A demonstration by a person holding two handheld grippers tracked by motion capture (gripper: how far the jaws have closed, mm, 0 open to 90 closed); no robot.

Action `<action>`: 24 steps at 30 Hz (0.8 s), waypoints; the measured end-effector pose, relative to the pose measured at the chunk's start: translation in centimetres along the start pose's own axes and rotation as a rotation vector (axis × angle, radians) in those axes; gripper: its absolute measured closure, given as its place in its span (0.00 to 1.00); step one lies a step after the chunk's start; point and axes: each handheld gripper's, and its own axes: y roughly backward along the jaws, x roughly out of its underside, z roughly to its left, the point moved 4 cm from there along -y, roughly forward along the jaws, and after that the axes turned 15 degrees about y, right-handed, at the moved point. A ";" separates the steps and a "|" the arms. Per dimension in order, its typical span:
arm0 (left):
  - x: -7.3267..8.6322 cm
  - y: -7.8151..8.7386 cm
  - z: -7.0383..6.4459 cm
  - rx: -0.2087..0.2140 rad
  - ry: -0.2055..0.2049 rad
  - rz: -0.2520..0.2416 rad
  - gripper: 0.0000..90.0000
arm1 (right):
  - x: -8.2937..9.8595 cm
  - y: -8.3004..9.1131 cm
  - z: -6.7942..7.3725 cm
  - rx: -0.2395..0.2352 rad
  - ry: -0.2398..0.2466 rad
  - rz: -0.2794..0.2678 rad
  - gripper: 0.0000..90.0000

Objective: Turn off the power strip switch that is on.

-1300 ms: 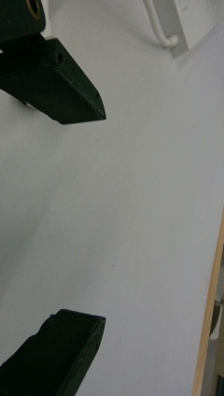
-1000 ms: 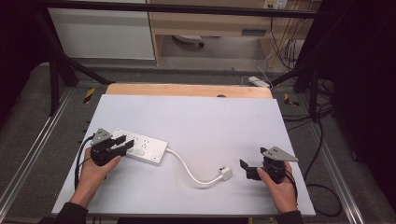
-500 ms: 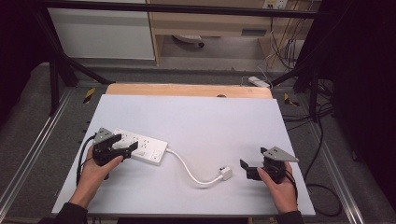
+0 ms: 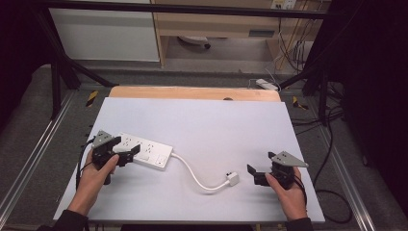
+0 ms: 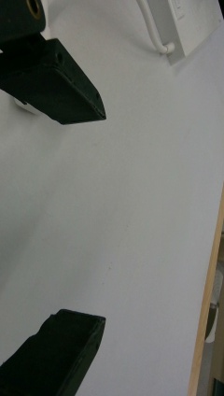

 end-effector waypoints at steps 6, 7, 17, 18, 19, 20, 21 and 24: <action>-1.0 1.1 -0.6 0.013 0.002 -0.026 0.12 | 0.0 0.0 0.0 -0.005 -0.003 -0.004 0.04; -1.1 1.2 -0.7 0.016 0.000 -0.025 0.12 | 0.0 0.1 0.0 -0.004 -0.005 -0.004 0.04; -1.8 2.0 -1.8 0.049 -0.006 -0.059 0.07 | 0.0 0.0 0.0 -0.004 -0.006 -0.002 0.04; -1.8 2.1 -1.9 0.051 -0.004 -0.059 0.07 | 0.0 0.0 0.0 -0.004 -0.005 -0.002 0.04; -1.9 2.2 -2.0 0.051 -0.004 -0.061 0.07 | 0.0 0.0 0.0 -0.004 -0.005 -0.002 0.04; -1.9 2.3 -2.0 0.049 -0.006 -0.057 0.07 | 0.0 0.0 0.0 -0.004 -0.004 -0.002 0.04; -1.9 2.4 -2.1 0.049 -0.004 -0.059 0.07 | 0.0 0.0 0.0 -0.005 0.000 -0.001 0.04; -2.0 2.8 -2.2 0.051 -0.004 -0.062 0.07 | 0.0 0.0 0.1 -0.004 -0.002 -0.003 0.04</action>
